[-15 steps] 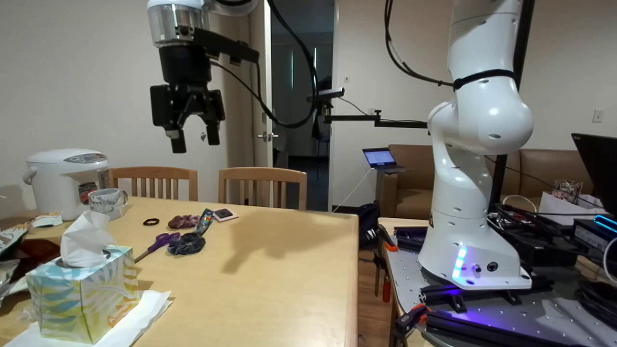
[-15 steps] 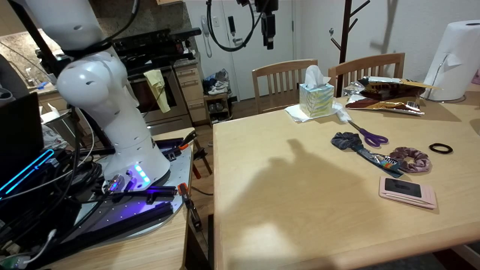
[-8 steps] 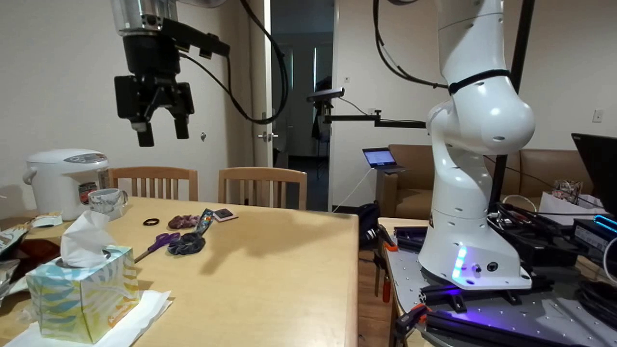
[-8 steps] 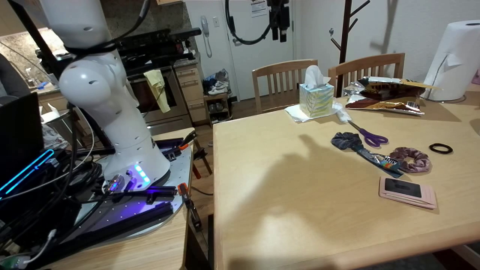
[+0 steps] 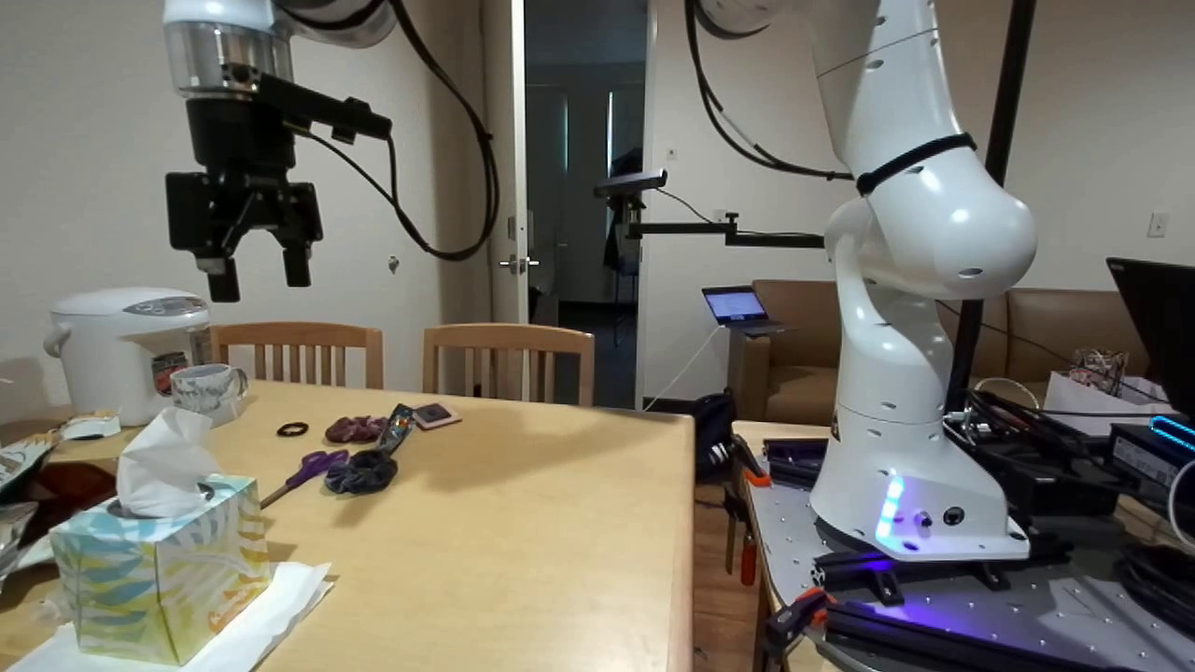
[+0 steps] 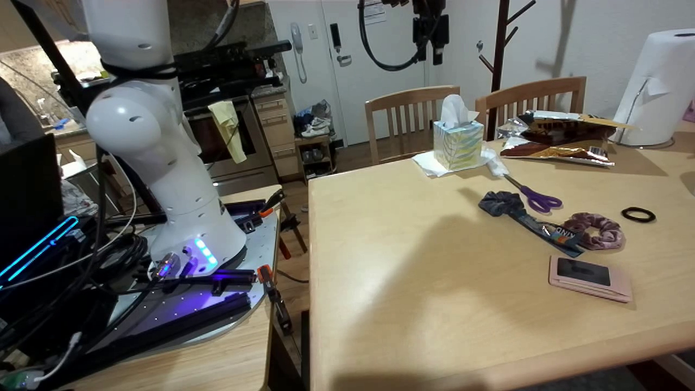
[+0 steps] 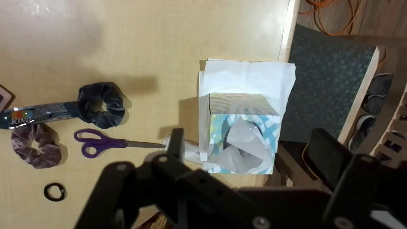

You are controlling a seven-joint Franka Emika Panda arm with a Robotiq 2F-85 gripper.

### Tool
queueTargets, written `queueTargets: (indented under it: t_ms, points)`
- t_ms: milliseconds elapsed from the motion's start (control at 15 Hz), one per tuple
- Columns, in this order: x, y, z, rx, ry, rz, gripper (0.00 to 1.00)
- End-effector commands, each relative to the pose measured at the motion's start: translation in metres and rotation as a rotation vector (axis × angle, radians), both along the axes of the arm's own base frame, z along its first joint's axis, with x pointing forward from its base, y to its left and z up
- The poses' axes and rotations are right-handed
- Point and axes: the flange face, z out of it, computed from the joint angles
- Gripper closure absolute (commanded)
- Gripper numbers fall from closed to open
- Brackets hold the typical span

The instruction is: Take a tissue out of the box and use it to wipe the table

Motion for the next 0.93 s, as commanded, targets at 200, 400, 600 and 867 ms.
queueTargets:
  t_ms: [200,400,600,867]
  points:
    - [0.045,0.016,-0.039,-0.005,0.018,0.057,0.00]
    - [0.057,0.029,-0.068,-0.008,0.037,0.068,0.00]
    - [0.065,0.036,-0.090,-0.012,0.053,0.079,0.00]
    - [0.074,0.034,-0.095,-0.022,0.068,0.094,0.00]
